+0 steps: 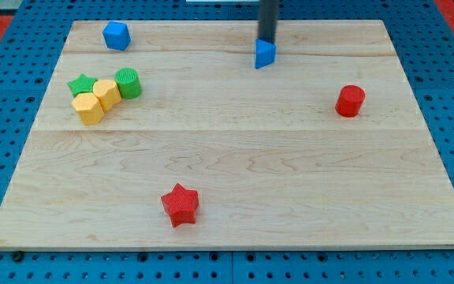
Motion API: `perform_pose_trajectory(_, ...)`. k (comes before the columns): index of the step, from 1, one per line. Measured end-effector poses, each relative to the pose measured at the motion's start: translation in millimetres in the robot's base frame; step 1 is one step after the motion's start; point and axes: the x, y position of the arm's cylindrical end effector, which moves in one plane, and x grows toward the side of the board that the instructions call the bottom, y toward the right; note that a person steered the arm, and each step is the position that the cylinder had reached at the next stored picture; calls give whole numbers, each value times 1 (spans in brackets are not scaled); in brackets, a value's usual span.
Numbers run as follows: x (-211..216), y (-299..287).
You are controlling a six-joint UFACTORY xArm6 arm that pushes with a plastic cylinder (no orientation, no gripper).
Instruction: Place the blue cube left to the blue triangle
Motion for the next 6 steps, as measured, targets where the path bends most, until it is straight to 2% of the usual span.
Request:
perform_pose_trajectory(1, 43, 9)
perform_pose_trajectory(2, 20, 13)
perform_pose_trajectory(3, -28, -47)
perform_pose_trajectory(4, -71, -140)
perform_pose_trajectory(6, 19, -181)
